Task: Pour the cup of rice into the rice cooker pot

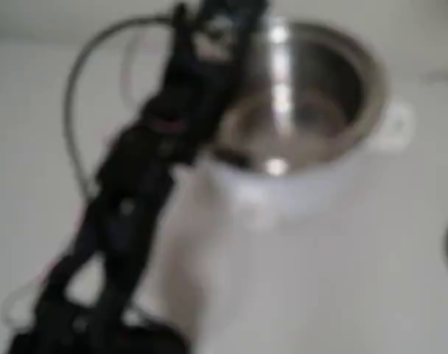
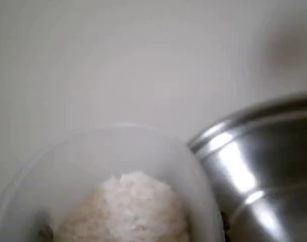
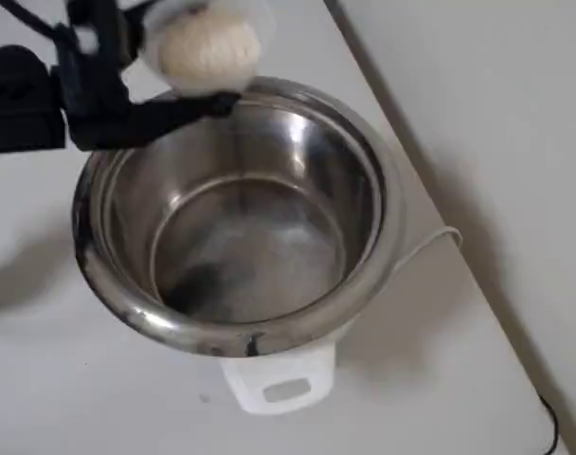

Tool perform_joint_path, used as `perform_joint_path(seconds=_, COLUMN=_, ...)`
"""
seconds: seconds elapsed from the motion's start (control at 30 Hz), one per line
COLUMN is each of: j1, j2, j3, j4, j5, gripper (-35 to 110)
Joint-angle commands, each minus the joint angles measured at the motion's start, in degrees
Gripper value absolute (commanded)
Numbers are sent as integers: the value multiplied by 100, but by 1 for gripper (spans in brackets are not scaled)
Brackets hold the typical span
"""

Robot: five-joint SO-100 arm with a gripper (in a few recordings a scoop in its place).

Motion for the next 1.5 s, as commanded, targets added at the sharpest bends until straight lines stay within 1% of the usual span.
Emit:
perform_joint_path(seconds=0.0, j1=79, j2=-105, j3=-703, j4=9, j5=870, gripper=13)
perform_joint_path(seconds=0.3, j1=237, j2=-668, j3=-1872, j4=932, j5=2689, gripper=13)
perform_joint_path(seconds=0.6, j1=220, j2=-501, j3=-2101, j4=1468, j5=4447, gripper=13)
perform_joint_path(seconds=0.73, j1=132, j2=-475, j3=-2153, j4=1696, j5=5458, gripper=13)
perform_joint_path(seconds=0.93, j1=158, j2=-606, j3=-2566, j4=2320, j5=7093, gripper=14)
perform_joint_path(seconds=1.13, j1=26, j2=-580, j3=-2672, j4=2496, j5=7822, gripper=13)
perform_joint_path(seconds=1.47, j1=-105, j2=-571, j3=-2689, j4=2531, j5=8297, gripper=13)
